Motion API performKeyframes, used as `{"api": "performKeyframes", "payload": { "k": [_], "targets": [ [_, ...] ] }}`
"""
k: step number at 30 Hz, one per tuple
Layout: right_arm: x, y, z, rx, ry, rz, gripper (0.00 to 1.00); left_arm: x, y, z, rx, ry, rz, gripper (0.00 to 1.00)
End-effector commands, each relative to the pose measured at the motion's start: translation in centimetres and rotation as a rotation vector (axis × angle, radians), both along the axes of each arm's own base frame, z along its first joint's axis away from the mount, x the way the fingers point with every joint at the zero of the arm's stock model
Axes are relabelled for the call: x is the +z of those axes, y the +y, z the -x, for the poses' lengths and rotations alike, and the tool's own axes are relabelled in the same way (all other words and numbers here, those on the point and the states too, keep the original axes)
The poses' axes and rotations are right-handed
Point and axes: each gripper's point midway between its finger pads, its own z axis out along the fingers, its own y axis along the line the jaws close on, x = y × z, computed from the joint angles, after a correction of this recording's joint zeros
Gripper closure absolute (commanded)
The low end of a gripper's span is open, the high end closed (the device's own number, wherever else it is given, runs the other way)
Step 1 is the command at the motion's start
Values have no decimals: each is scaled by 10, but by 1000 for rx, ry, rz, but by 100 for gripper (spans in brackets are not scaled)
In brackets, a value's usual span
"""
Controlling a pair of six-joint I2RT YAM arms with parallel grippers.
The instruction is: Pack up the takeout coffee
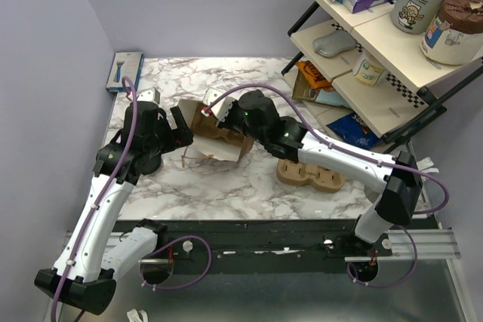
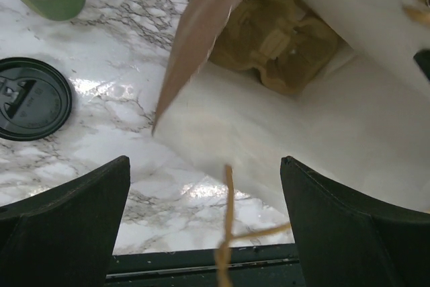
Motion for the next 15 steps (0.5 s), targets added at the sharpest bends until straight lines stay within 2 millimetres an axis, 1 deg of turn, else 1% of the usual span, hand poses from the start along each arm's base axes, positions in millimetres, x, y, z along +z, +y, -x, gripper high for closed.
{"api": "performKeyframes", "payload": {
  "k": [1, 2, 3, 5, 6, 7, 8, 9, 11, 12, 13, 14, 15],
  "targets": [
    [4, -1, 24, 146, -25, 39, 90, 16, 6, -6, -18, -54, -51, 1],
    [5, -2, 23, 152, -35, 45, 90, 17, 3, -6, -54, -63, -59, 1],
    [5, -4, 21, 152, -48, 59, 90, 18, -6, -3, -110, -63, -40, 1],
    [12, -4, 19, 154, -53, 45, 90, 8, -6, -2, -124, -39, -57, 1],
    [15, -5, 16, 152, -48, 31, 90, 4, -10, 0, -148, -24, -41, 2],
    [16, -2, 18, 175, -37, 17, 90, -4, -11, 2, -147, 5, -40, 2],
    [21, 0, 19, 187, -32, -1, 90, -6, -11, 3, -145, 15, -39, 3],
    [22, -1, 17, 181, -27, -9, 90, -8, -10, 3, -140, 21, -40, 9],
    [21, 3, 22, 224, -13, -19, 90, -11, -3, -1, -98, 18, -65, 12],
    [21, 2, 21, 227, -8, -25, 90, -11, 0, -2, -85, 16, -75, 16],
    [21, 5, 26, 260, -3, -30, 90, -9, 1, -3, -81, 8, -81, 19],
    [23, 4, 26, 268, 0, -36, 89, -10, 1, -4, -83, 9, -84, 23],
    [24, 3, 25, 274, 6, -37, 89, -8, 0, -4, -89, 8, -82, 37]
  ]
}}
